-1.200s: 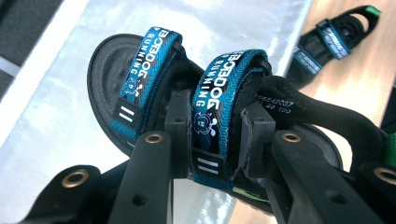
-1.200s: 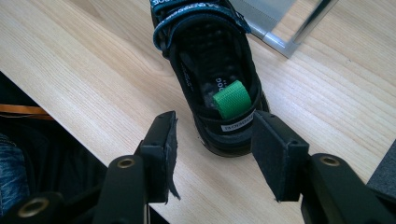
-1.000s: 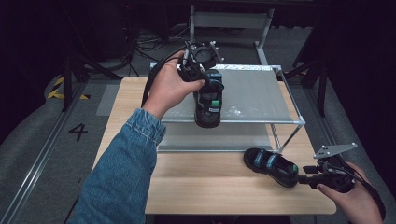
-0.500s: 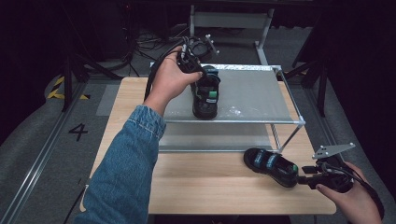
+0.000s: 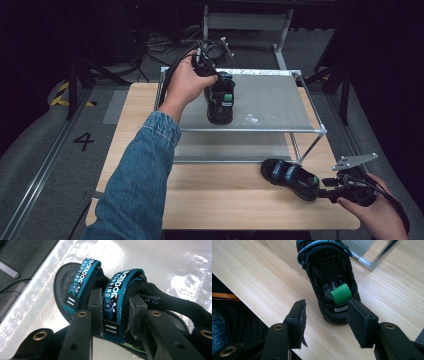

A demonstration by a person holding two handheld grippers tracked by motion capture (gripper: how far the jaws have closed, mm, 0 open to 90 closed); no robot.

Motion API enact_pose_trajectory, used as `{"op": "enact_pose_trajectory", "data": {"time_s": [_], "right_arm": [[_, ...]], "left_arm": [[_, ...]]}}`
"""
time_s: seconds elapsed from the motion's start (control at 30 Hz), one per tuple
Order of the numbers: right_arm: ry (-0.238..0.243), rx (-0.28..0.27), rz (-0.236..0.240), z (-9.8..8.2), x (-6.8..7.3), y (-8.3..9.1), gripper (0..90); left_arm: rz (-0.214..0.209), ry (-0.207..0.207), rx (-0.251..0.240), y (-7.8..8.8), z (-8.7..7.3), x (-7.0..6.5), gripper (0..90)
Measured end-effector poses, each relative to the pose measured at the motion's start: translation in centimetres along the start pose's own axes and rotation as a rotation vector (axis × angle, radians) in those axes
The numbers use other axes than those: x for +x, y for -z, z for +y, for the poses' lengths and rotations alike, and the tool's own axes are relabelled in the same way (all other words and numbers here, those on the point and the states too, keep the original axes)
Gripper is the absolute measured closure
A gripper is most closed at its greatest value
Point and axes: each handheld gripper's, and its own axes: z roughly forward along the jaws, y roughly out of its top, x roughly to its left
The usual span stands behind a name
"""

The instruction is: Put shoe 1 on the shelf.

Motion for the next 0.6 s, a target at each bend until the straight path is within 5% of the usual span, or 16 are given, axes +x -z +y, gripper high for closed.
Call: {"op": "enact_pose_trajectory", "data": {"time_s": [0.23, 0.43, 0.6], "right_arm": [[0.003, -0.001, 0.004, 0.0, -0.1, 0.0, 50.2], [0.006, -0.007, 0.011, 0.2, 0.0, 0.1, 50.0], [0.007, -0.012, 0.008, 0.2, 0.0, 0.1, 49.7]], "left_arm": [[-0.007, 0.028, -0.011, -0.4, -0.1, 0.2, 67.3], [0.033, 0.012, -0.038, 0.1, 0.0, -0.4, 50.6], [0.056, 0.017, -0.055, 1.4, -0.3, -1.1, 51.1]]}}
